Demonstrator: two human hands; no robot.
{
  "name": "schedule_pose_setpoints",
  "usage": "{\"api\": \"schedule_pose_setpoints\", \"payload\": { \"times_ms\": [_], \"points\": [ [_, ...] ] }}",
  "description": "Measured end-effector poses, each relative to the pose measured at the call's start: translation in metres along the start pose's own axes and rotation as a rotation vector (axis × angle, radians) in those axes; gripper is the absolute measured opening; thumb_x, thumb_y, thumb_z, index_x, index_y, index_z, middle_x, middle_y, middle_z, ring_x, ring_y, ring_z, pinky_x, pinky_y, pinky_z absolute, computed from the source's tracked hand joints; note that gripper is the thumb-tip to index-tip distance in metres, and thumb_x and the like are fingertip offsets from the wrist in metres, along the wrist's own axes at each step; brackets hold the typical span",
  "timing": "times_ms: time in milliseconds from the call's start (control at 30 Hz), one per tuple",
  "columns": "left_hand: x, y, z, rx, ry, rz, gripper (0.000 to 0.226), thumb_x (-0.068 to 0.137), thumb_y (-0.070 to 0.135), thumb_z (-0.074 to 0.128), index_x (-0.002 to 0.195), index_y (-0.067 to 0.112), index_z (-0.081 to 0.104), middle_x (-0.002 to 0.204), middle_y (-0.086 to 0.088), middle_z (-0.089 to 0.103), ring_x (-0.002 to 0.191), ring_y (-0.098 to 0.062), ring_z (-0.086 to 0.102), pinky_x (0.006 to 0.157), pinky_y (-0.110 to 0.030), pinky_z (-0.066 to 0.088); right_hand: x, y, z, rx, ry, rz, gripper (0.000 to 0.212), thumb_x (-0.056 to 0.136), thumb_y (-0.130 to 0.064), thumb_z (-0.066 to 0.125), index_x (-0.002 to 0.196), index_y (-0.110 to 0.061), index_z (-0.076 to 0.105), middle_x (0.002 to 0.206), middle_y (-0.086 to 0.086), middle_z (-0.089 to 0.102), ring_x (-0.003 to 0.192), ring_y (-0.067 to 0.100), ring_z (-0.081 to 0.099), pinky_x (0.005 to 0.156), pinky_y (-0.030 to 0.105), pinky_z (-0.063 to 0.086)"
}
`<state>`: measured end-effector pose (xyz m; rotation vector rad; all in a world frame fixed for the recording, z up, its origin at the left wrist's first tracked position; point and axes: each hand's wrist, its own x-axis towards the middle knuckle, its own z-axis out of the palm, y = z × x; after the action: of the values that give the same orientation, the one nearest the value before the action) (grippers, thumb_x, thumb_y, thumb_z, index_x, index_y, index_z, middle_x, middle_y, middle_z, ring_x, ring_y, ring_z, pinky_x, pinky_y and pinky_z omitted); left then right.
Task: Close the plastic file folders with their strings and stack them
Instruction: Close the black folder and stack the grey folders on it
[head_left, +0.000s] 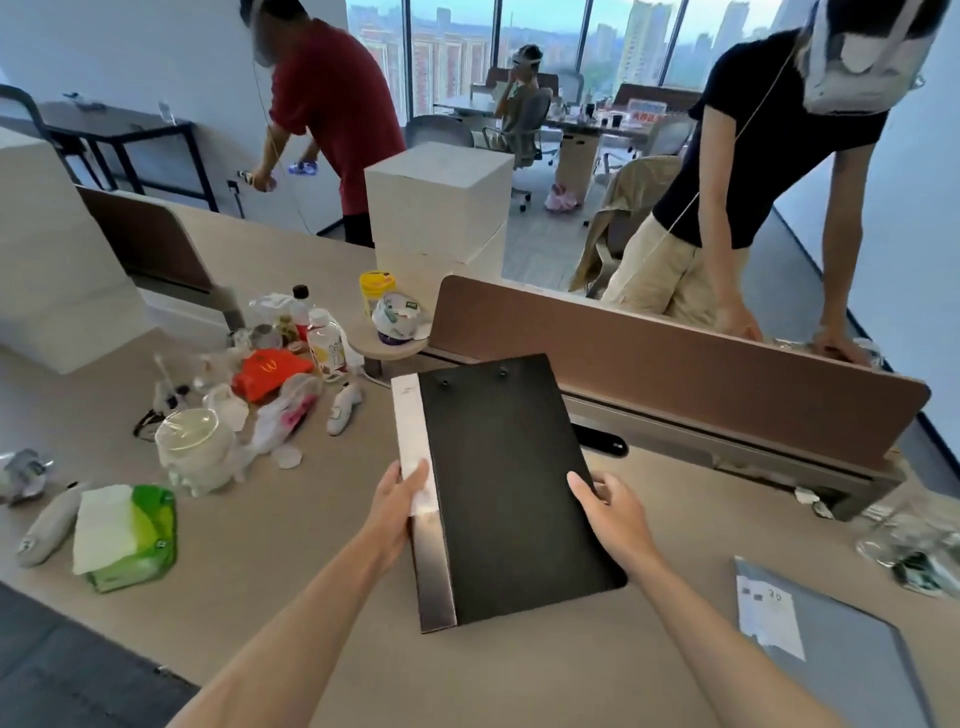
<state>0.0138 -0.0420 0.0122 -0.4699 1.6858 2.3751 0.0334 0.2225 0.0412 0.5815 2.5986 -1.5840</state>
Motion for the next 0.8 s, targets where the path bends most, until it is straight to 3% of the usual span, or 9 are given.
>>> {"api": "schedule_pose_setpoints", "payload": {
  "times_ms": [167,267,300,367,433,533,600,700,800],
  "points": [
    [0.031,-0.013,-0.017,0.338,-0.146,0.015,0.035,0.09,0.042,0.058,0.116,0.018,0.062,0.114,-0.002,0.071,0.106,-0.019,0.067,0.099,-0.039,0.05,0.004,0.012,0.042,0.112,0.103,0.116,0.033,0.088,-0.035,0.06,0.115,-0.019,0.051,0.114,-0.001,0.063,0.1,0.017,0.062,0.09,0.038,0.052],
    [0.045,-0.029,-0.015,0.505,-0.178,0.013,0.032,0.091,0.026,0.061,0.119,0.011,0.055,0.121,-0.003,0.063,0.102,-0.015,0.063,0.088,-0.019,0.051,0.003,0.034,0.063,0.046,0.207,0.197,0.039,0.091,-0.035,0.056,0.124,-0.017,0.046,0.122,0.004,0.06,0.111,0.024,0.057,0.1,0.043,0.047],
    [0.049,-0.036,-0.014,0.577,-0.195,0.009,0.048,0.088,0.023,0.066,0.129,0.011,0.045,0.128,0.0,0.055,0.109,-0.011,0.055,0.093,-0.019,0.047,0.003,0.041,0.069,0.035,0.227,0.213,0.043,0.091,-0.035,0.056,0.128,-0.017,0.044,0.128,0.005,0.058,0.117,0.026,0.055,0.102,0.045,0.046],
    [0.056,-0.052,-0.015,0.713,-0.257,0.004,0.088,0.078,0.022,0.076,0.145,0.016,0.02,0.137,0.01,0.033,0.125,-0.007,0.032,0.111,-0.032,0.03,0.004,0.058,0.08,-0.006,0.251,0.258,0.058,0.09,-0.037,0.058,0.14,-0.018,0.035,0.141,0.006,0.048,0.13,0.027,0.047,0.108,0.047,0.041],
    [0.061,-0.069,-0.012,0.8,-0.335,-0.013,0.104,0.077,0.026,0.076,0.15,0.028,0.002,0.15,0.009,0.019,0.139,-0.013,0.019,0.117,-0.042,0.02,0.007,0.076,0.085,-0.088,0.242,0.328,0.074,0.088,-0.041,0.059,0.148,-0.021,0.022,0.151,0.008,0.035,0.139,0.028,0.035,0.113,0.047,0.034],
    [0.064,-0.101,0.001,1.231,-0.479,-0.027,0.086,0.09,0.036,0.06,0.15,0.035,-0.001,0.16,-0.001,-0.008,0.147,-0.031,-0.003,0.118,-0.049,0.012,0.015,0.105,0.088,-0.321,0.114,0.444,0.089,0.086,-0.044,0.061,0.152,-0.019,0.005,0.158,0.012,0.015,0.145,0.032,0.017,0.116,0.047,0.025],
    [0.062,-0.12,0.009,1.53,-0.656,0.029,0.075,0.094,0.04,0.052,0.151,0.035,0.003,0.158,-0.001,-0.024,0.146,-0.034,-0.018,0.119,-0.05,0.007,0.014,0.118,0.09,-0.41,0.051,0.503,0.086,0.085,-0.045,0.061,0.151,-0.019,0.012,0.157,0.013,0.017,0.144,0.032,0.018,0.115,0.046,0.026],
    [0.057,-0.139,0.019,1.643,-0.762,0.031,0.072,0.095,0.039,0.049,0.15,0.038,0.003,0.157,0.0,-0.029,0.142,-0.037,-0.027,0.12,-0.053,0.006,0.0,0.131,0.09,-0.42,0.082,0.518,0.075,0.085,-0.045,0.062,0.147,-0.021,0.028,0.155,0.011,0.023,0.143,0.03,0.022,0.114,0.045,0.031],
    [0.055,-0.138,0.032,1.6,-0.7,0.037,0.067,0.095,0.03,0.05,0.15,0.036,0.012,0.159,0.002,-0.023,0.143,-0.036,-0.024,0.12,-0.049,0.012,-0.017,0.136,0.08,-0.316,0.143,0.449,0.061,0.087,-0.035,0.061,0.142,-0.018,0.039,0.152,0.009,0.027,0.142,0.026,0.024,0.116,0.037,0.026]
  ]
}}
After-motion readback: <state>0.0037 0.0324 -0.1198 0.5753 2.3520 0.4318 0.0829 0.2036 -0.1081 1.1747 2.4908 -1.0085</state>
